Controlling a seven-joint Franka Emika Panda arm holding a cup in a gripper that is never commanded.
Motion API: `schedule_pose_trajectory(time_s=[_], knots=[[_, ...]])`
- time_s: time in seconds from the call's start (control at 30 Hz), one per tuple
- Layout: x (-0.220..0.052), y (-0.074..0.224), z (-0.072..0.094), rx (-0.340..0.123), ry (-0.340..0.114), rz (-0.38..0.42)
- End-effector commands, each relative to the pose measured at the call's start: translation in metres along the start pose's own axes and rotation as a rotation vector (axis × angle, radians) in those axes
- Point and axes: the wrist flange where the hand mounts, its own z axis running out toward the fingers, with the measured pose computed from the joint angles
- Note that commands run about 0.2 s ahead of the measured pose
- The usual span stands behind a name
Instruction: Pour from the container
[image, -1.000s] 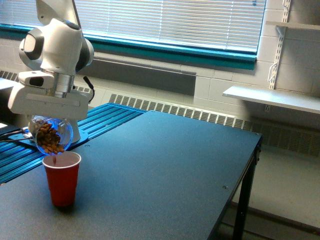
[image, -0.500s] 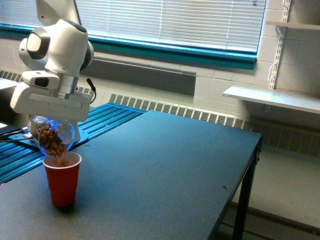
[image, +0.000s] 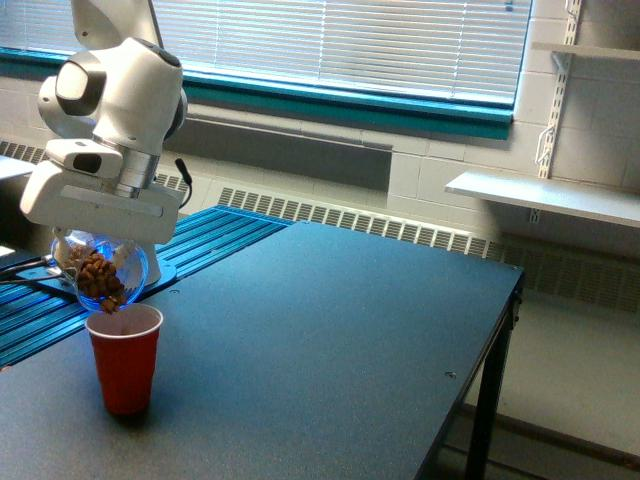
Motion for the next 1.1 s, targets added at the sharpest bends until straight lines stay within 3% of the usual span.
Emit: schedule_pose_trajectory(time_s=[0.03, 0.5, 1.1], knots=[[0.003, -0.003, -0.004, -0.025, 0.014, -0.04], [0.008, -0.013, -0.014, -0.043, 0.018, -0.105], [0.006, -0.009, -0.01, -0.113, 0.02, -0.204]])
